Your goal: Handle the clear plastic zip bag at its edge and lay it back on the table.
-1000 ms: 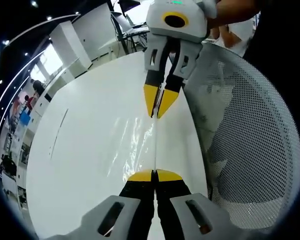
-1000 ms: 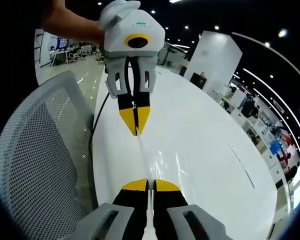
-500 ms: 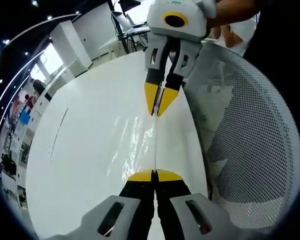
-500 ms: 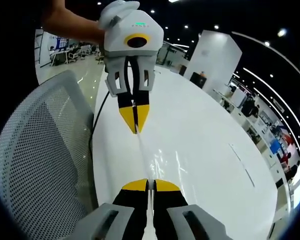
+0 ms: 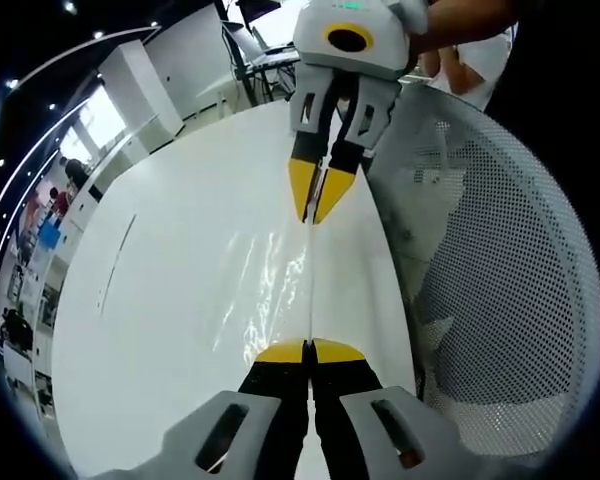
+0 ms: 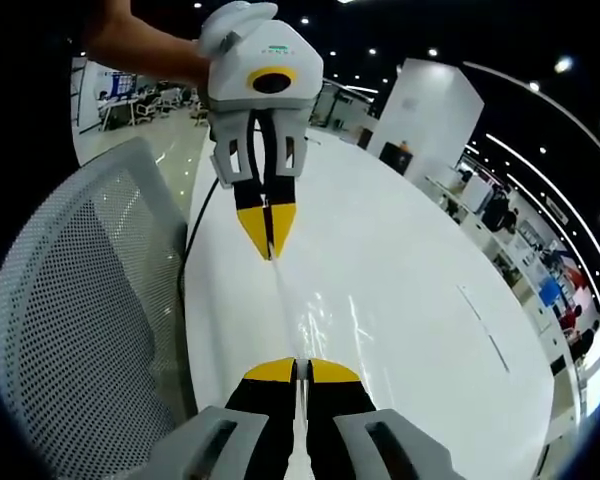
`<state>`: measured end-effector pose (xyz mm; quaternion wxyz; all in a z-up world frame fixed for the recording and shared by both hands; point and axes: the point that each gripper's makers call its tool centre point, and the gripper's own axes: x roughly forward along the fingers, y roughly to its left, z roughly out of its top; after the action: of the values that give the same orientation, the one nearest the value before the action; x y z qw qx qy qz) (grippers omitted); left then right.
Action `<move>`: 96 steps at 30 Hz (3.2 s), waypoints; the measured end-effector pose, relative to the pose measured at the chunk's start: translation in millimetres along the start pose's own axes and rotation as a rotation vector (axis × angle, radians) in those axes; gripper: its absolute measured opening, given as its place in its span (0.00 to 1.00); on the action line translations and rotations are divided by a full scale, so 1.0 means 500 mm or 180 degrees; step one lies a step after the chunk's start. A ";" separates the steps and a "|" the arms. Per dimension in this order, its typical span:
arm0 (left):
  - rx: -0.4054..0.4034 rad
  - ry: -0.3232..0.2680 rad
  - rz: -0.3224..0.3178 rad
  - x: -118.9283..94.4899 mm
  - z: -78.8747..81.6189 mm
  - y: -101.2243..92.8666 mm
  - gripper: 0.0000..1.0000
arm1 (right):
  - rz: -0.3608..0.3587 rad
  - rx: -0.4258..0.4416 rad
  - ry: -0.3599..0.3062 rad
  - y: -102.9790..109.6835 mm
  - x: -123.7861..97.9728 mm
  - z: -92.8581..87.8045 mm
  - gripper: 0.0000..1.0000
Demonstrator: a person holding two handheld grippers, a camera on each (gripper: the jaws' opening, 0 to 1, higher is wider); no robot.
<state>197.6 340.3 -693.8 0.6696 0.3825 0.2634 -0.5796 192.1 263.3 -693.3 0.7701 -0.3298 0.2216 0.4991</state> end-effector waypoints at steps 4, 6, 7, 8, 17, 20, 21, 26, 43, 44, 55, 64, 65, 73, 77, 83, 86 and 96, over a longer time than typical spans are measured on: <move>-0.0003 0.0001 -0.0004 0.000 0.000 -0.001 0.00 | 0.0000 0.0003 0.0003 0.000 -0.001 -0.002 0.00; -0.0002 0.0002 -0.0005 0.000 0.001 -0.002 0.00 | -0.0001 0.0005 0.0005 0.000 -0.001 -0.003 0.00; -0.0001 0.0003 -0.0007 0.000 0.001 -0.002 0.00 | -0.0001 0.0003 0.0005 0.000 -0.002 -0.002 0.00; -0.0003 0.0002 -0.0009 0.000 0.001 -0.002 0.00 | -0.0002 0.0003 0.0007 0.000 -0.002 -0.003 0.00; -0.0012 0.0002 -0.0008 0.000 0.002 -0.001 0.00 | -0.0007 0.0014 -0.0001 -0.001 -0.001 -0.003 0.00; -0.0015 0.0002 -0.0010 0.000 0.002 -0.002 0.00 | -0.0007 0.0019 -0.0001 -0.001 -0.001 -0.003 0.00; -0.0016 0.0000 -0.0009 0.000 0.002 -0.001 0.00 | -0.0008 0.0020 -0.0004 -0.001 -0.001 -0.003 0.00; -0.0024 0.0003 -0.0015 0.001 -0.001 -0.002 0.00 | -0.0007 0.0025 -0.0002 0.000 -0.001 -0.004 0.00; -0.0041 -0.0004 -0.0008 0.001 -0.006 0.002 0.00 | -0.0016 0.0043 0.0003 -0.001 -0.004 -0.007 0.00; -0.0046 -0.0006 -0.0009 0.001 -0.006 0.002 0.00 | -0.0017 0.0043 0.0003 -0.001 -0.004 -0.007 0.00; -0.0053 -0.0006 0.0002 -0.001 -0.011 0.003 0.00 | -0.0018 0.0048 0.0014 -0.003 -0.007 -0.012 0.00; -0.0061 0.0006 0.0006 -0.002 -0.012 0.004 0.00 | -0.0020 0.0058 0.0016 -0.002 -0.009 -0.015 0.00; -0.0061 0.0007 0.0004 -0.002 -0.012 0.003 0.00 | -0.0020 0.0059 0.0016 -0.002 -0.010 -0.015 0.00; -0.0061 0.0017 0.0004 -0.004 -0.012 0.002 0.00 | -0.0028 0.0060 0.0019 -0.003 -0.013 -0.018 0.00; -0.0061 0.0014 0.0005 -0.005 -0.010 0.001 0.00 | -0.0019 0.0060 0.0018 -0.003 -0.015 -0.019 0.00; -0.0062 0.0008 0.0017 -0.006 -0.008 0.001 0.00 | -0.0007 0.0040 0.0022 -0.002 -0.018 -0.020 0.00; -0.0062 0.0009 0.0019 -0.006 -0.008 0.000 0.00 | -0.0004 0.0036 0.0025 -0.003 -0.018 -0.021 0.00; -0.0072 0.0006 0.0021 -0.008 -0.009 -0.002 0.00 | 0.0004 0.0042 0.0022 0.000 -0.021 -0.023 0.00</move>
<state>196.3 346.4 -693.4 0.6755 0.3763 0.2693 -0.5741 187.5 248.3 -694.2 0.7711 -0.3264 0.2277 0.4971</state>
